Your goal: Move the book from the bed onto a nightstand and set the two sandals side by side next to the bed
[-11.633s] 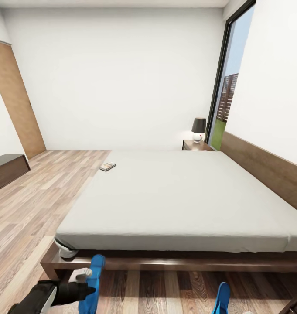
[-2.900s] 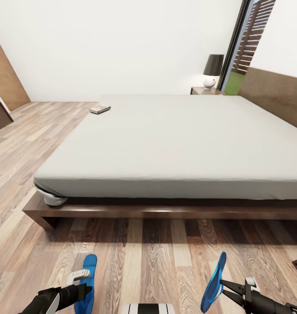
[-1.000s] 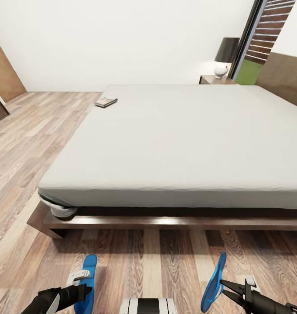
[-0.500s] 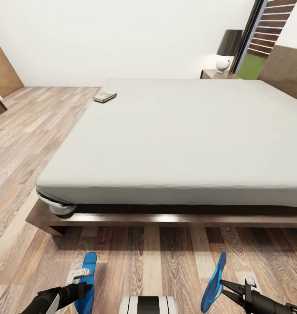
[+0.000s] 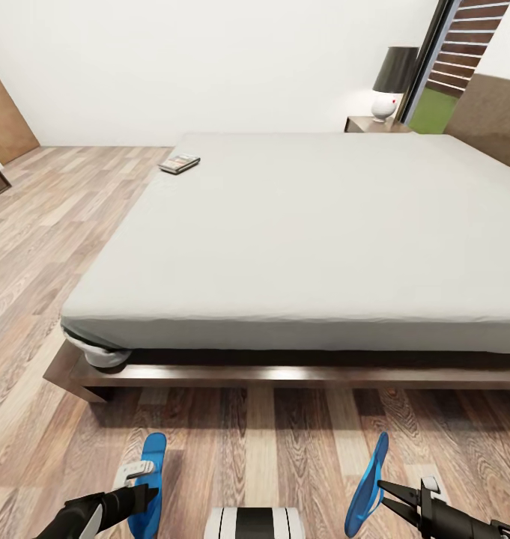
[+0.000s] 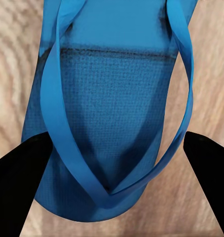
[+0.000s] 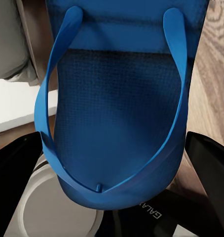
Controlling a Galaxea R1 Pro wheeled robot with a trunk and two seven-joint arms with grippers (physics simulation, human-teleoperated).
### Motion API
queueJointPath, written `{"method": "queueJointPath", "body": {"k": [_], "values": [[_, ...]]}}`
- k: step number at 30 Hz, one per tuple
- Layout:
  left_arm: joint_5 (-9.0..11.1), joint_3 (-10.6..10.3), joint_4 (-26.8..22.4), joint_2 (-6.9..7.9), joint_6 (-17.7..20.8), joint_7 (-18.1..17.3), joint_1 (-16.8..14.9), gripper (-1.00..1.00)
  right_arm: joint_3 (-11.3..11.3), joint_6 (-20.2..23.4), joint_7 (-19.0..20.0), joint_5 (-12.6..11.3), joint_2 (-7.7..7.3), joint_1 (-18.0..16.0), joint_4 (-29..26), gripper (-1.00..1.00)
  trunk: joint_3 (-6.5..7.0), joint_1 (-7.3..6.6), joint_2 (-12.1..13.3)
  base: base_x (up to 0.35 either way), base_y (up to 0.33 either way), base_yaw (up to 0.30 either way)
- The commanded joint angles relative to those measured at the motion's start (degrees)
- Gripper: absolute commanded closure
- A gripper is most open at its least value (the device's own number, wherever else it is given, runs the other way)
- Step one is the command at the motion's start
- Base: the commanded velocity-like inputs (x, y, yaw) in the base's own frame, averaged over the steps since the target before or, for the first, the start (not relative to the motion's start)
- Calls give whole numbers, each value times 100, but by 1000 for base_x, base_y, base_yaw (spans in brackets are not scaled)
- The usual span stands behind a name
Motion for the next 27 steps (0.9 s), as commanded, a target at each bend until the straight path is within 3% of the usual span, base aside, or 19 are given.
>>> {"method": "queueJointPath", "body": {"k": [1, 16, 27], "values": [[-60, 49, -11, -4, 31, -47, -2, 100, -1, 54, 10, -19, -1, -1, 0, 100, -4, -1, -2, 0, 0, 0], [-53, 68, -34, 20, 52, -65, -2, 100, -1, 54, 10, -26, -1, -1, 0, 100, -4, -1, -2, 0, 0, 0], [-75, 61, -1486, 159, 1769, -61, -135, 100, -1, 54, 3, -19, -1, -1, 0, 100, -4, -1, -2, 0, 0, 0]]}}
